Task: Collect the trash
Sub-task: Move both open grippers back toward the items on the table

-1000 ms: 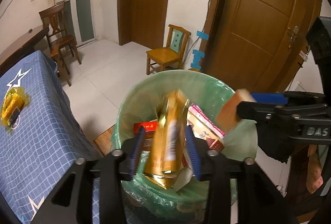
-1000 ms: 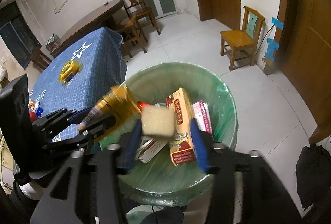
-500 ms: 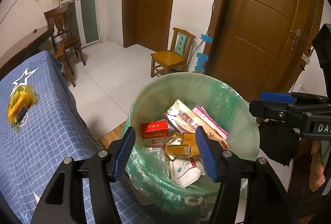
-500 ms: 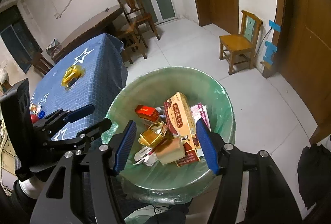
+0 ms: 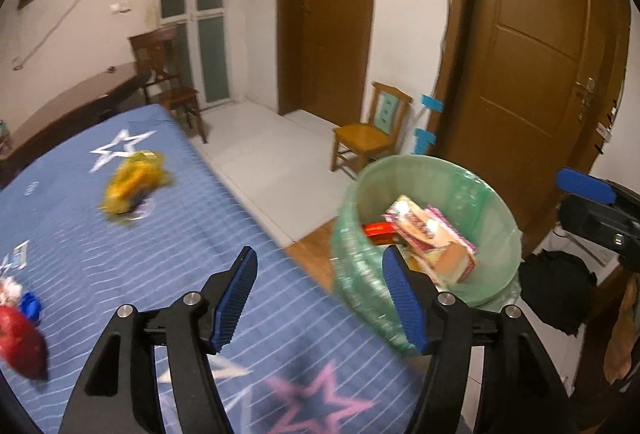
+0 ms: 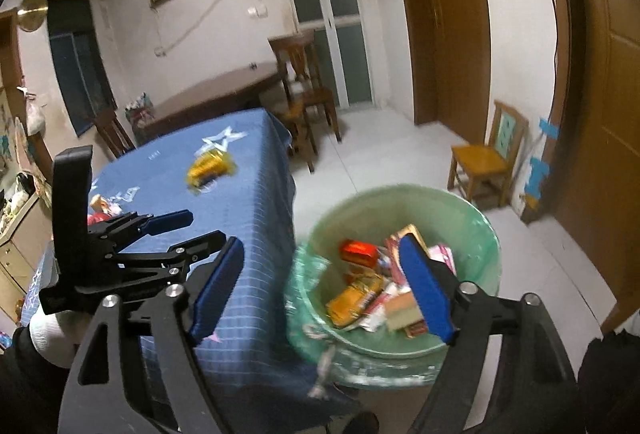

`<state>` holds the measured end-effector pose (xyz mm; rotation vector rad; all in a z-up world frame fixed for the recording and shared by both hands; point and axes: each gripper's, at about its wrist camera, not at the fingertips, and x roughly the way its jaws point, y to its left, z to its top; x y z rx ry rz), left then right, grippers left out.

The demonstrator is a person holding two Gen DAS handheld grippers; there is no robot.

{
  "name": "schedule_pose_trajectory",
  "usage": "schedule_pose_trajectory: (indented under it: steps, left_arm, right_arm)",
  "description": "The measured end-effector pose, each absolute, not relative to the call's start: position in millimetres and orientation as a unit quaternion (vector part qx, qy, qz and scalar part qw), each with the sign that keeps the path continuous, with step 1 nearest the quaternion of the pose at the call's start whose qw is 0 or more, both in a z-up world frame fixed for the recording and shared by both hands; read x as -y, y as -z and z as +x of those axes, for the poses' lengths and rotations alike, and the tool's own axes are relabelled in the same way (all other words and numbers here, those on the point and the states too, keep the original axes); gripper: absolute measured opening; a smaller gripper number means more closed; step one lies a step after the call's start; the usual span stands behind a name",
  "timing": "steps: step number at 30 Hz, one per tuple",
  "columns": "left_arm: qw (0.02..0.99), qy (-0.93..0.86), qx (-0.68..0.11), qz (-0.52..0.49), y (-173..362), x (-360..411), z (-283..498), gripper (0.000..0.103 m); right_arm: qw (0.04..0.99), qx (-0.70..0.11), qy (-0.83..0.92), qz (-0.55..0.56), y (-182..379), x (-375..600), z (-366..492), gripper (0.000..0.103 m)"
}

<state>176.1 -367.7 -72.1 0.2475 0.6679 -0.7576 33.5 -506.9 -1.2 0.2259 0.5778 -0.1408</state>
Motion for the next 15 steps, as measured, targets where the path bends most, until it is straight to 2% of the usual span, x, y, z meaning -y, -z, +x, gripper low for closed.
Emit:
schedule_pose_trajectory:
  steps: [6,15]
  left_arm:
    - [0.892,0.320,-0.300,0.111,57.9,310.1,175.1,0.068]
    - [0.908,0.277,-0.300,0.095,51.8,242.4,183.3,0.069]
  right_arm:
    - [0.961,-0.257,0.059,0.085,-4.5,463.6,32.0,0.083]
    - [0.963,-0.264,0.016,0.058,-9.3,405.7,53.4,0.083]
